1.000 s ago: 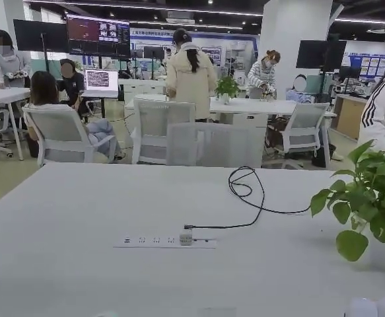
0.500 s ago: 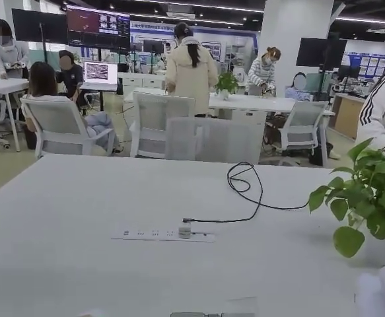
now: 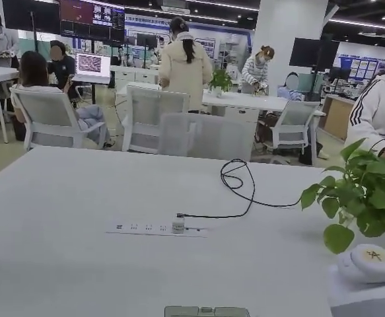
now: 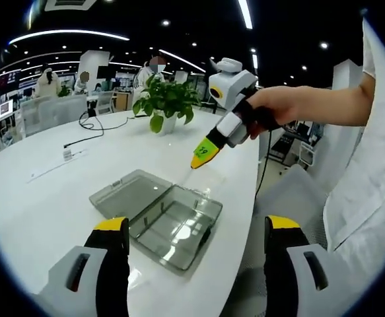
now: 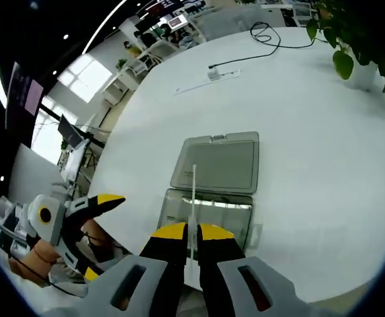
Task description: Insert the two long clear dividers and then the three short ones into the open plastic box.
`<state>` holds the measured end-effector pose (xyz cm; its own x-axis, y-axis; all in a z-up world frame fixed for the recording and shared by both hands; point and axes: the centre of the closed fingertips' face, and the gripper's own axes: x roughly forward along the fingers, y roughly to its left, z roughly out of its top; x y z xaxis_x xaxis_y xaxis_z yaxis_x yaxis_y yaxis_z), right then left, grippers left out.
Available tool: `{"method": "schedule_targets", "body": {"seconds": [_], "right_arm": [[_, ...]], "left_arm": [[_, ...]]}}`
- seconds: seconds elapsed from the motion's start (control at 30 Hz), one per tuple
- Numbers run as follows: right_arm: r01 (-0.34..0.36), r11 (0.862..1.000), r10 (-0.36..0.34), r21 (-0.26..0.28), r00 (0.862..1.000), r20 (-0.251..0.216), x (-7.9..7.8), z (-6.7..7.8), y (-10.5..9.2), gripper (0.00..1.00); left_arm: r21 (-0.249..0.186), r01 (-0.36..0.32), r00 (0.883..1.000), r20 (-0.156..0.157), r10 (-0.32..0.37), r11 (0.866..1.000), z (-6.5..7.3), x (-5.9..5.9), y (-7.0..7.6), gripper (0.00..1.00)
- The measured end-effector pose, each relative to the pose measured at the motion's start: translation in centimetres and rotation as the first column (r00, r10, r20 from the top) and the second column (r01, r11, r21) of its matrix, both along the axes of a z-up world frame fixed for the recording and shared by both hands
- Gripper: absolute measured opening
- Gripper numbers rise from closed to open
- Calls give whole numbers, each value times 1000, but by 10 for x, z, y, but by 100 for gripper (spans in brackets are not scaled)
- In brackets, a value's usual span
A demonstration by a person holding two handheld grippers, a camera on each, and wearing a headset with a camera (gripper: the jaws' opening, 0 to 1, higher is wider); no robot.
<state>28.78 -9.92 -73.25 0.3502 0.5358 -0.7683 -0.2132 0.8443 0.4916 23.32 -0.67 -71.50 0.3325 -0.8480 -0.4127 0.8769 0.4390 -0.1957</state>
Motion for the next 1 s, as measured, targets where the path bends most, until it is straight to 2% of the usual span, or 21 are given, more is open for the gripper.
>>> {"method": "schedule_targets", "body": {"seconds": [0.17, 0.3, 0.57, 0.73, 1.0], "right_arm": [[8, 999, -10, -37, 999, -45, -3, -10, -1, 7], [15, 999, -19, -46, 996, -86, -8, -18, 0, 7], [46, 996, -55, -72, 991, -122, -7, -30, -2, 7], [44, 995, -58, -89, 985, -160, -10, -39, 0, 7], [43, 991, -67, -123, 979, -195, -11, -50, -4, 7]], "left_arm": [[-6, 25, 1000, 2, -25, 1000, -1, -5, -1, 87], [-6, 41, 999, 7, -41, 999, -3, -9, 0, 89], [-2, 55, 998, 9, -55, 998, -9, -15, 6, 93], [-11, 55, 998, 4, -55, 998, -9, -16, 7, 93], [-32, 49, 999, 2, -49, 998, -7, -15, 7, 92]]}}
